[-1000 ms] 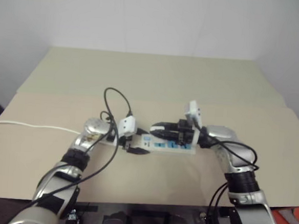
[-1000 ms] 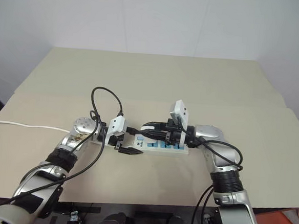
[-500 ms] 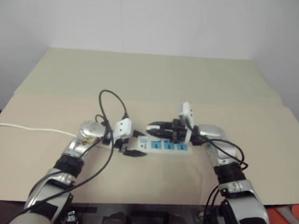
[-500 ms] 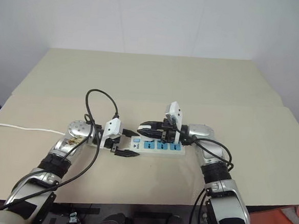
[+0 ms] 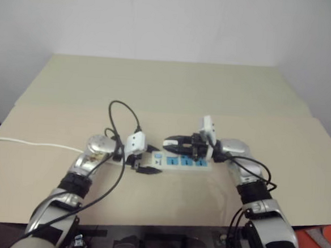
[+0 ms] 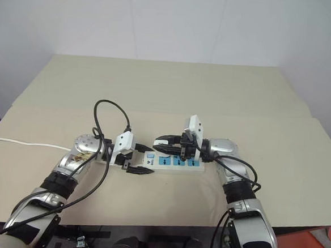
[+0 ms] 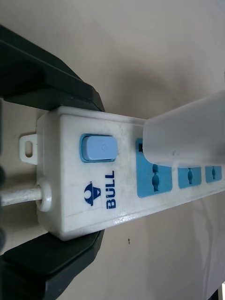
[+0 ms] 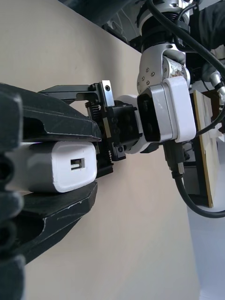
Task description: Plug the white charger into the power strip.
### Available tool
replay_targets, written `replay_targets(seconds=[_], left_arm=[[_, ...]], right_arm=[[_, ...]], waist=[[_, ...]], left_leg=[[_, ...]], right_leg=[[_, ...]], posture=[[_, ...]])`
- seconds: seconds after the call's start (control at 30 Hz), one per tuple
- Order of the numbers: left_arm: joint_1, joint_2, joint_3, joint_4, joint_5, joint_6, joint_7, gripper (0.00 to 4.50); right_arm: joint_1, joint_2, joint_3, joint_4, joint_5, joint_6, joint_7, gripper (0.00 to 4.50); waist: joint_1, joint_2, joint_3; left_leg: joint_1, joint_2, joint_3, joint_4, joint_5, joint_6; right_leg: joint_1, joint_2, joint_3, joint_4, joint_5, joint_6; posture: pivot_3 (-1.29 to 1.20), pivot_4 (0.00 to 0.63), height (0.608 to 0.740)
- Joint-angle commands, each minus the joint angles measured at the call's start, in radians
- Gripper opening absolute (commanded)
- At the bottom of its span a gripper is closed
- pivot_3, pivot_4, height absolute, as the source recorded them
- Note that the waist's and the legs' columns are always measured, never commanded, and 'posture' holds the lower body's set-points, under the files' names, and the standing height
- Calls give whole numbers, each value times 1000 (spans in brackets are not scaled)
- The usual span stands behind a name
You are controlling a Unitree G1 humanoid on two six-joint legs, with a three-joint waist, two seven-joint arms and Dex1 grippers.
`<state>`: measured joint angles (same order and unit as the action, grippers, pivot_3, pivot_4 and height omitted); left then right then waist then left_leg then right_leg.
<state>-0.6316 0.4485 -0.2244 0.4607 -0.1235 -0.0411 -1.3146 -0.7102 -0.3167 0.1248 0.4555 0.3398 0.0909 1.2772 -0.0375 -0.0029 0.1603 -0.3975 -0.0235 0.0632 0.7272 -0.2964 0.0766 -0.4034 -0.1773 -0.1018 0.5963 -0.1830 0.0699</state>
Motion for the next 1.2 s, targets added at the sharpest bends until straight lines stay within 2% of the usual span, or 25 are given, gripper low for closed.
replay_targets(seconds=[0.03, 0.47, 0.8, 1.2], left_arm=[[5, 13, -22, -17, 13, 3, -20, 3281], [21, 17, -26, -34, 12, 11, -23, 3281], [16, 25, -26, -28, 12, 7, -31, 3281], [16, 44, -20, -32, 8, 5, -37, 3281]], right_arm=[[-6, -13, -20, 66, -35, -25, -40, 1159], [-10, 5, -37, 58, -16, -23, -58, 1159], [81, -52, -7, -34, -32, -153, 34, 1159], [59, -98, -24, 145, -59, -268, 58, 1159]], waist=[[-1, 0, 0], [-3, 0, 0], [2, 0, 0], [3, 0, 0]], left_leg=[[0, 0, 0, 0, 0, 0], [1, 0, 0, 0, 0, 0], [0, 0, 0, -1, 0, 0], [0, 0, 1, -2, 0, 0]], right_leg=[[0, 0, 0, 0, 0, 0], [0, 0, 1, 1, 0, 0], [-1, 0, 1, 0, 0, 0], [-1, 0, 1, 0, 0, 0]], posture=[[0, 150, 740], [0, 150, 740], [0, 150, 740], [0, 150, 740]])
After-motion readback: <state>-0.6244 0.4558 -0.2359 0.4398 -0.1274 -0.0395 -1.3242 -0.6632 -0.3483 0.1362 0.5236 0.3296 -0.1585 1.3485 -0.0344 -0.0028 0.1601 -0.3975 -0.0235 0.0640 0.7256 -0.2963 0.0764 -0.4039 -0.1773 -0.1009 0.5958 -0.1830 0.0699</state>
